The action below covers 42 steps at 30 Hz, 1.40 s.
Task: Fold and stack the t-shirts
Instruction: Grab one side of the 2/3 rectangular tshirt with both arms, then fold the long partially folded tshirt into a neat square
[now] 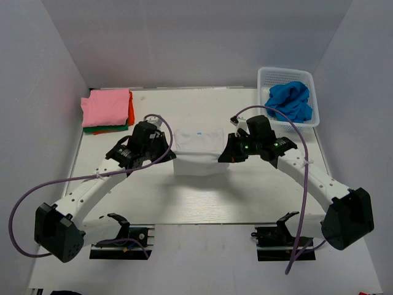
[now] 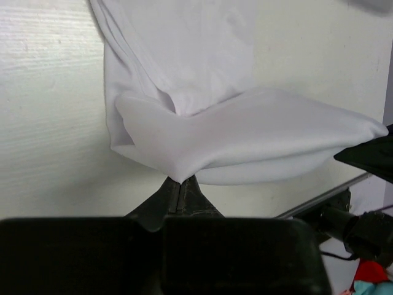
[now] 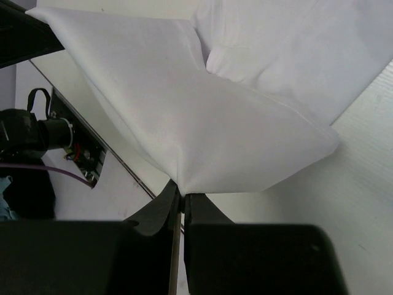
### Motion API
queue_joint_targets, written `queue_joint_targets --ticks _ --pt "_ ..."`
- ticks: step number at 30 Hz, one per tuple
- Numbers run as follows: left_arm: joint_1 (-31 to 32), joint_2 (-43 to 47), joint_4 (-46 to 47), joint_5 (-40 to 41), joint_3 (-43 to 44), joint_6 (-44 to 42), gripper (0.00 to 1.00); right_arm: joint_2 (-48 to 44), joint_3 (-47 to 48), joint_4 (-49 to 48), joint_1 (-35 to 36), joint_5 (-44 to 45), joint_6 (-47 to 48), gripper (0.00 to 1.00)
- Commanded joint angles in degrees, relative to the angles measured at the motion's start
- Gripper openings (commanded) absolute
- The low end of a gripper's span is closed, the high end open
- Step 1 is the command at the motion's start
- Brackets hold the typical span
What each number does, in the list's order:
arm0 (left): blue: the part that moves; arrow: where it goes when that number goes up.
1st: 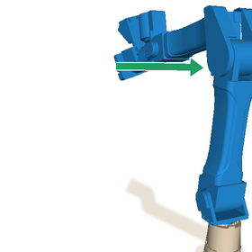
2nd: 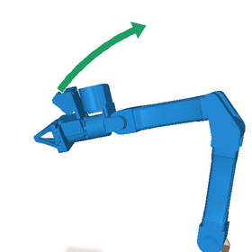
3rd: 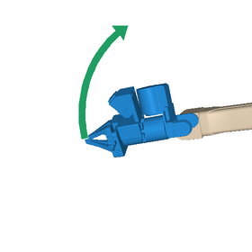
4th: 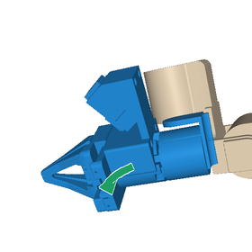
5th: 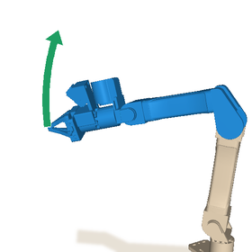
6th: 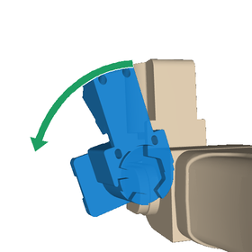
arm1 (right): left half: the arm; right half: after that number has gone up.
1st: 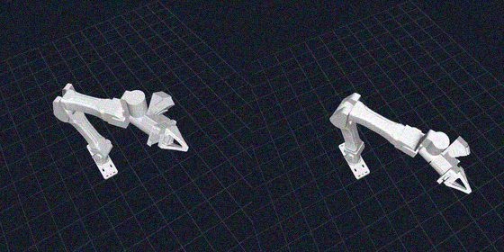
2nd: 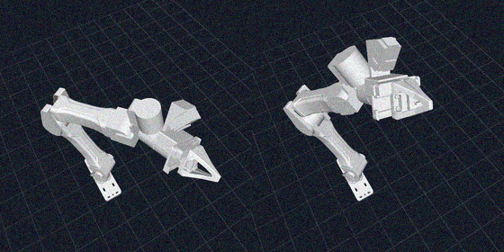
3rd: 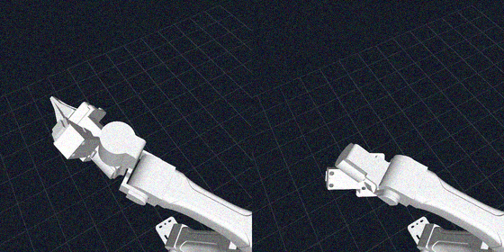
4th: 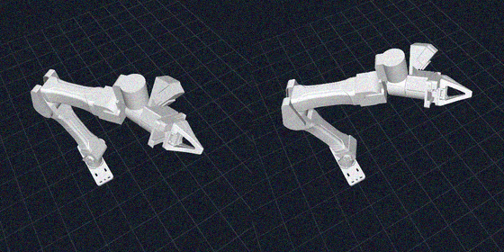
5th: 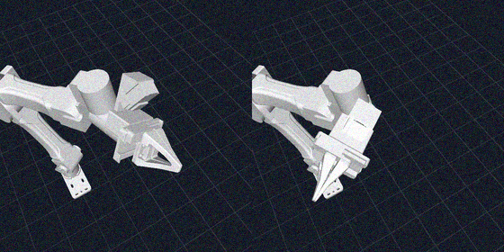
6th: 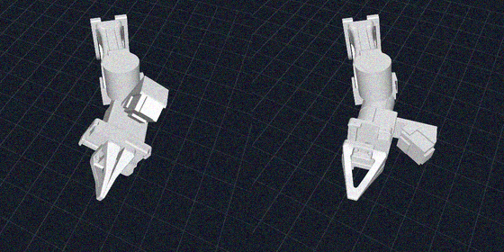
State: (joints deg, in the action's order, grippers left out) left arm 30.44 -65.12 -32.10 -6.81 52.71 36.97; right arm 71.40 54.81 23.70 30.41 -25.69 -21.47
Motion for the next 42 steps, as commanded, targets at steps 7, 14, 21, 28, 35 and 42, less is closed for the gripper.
queue_joint_targets --ticks 7,14,21,28,35,42 --pt "-1.2 -10.1 0.2 12.7 10.5 1.7 0.00 7.3 4.0 -8.0 -6.6 -4.0 -2.2 0.00" --pt "-2.2 -21.7 0.2 19.3 20.7 1.2 0.00 17.4 7.7 -14.3 -11.4 -14.3 -2.8 0.00" --pt "-4.9 -32.9 -1.0 21.1 29.2 1.2 0.00 29.2 13.2 -15.9 -14.5 -19.7 -3.9 0.00" --pt "-6.8 -44.6 2.3 20.1 38.9 -0.2 0.00 38.5 21.7 -15.8 -17.4 -11.2 -3.9 0.00" --pt "-9.0 -57.6 5.6 20.2 50.6 -2.4 0.70 52.2 41.4 -15.4 -19.2 -9.0 -0.1 0.67" --pt "-9.8 -58.6 2.5 18.2 58.3 -4.5 1.00 47.9 41.5 -15.9 -17.1 -5.6 2.9 0.90"
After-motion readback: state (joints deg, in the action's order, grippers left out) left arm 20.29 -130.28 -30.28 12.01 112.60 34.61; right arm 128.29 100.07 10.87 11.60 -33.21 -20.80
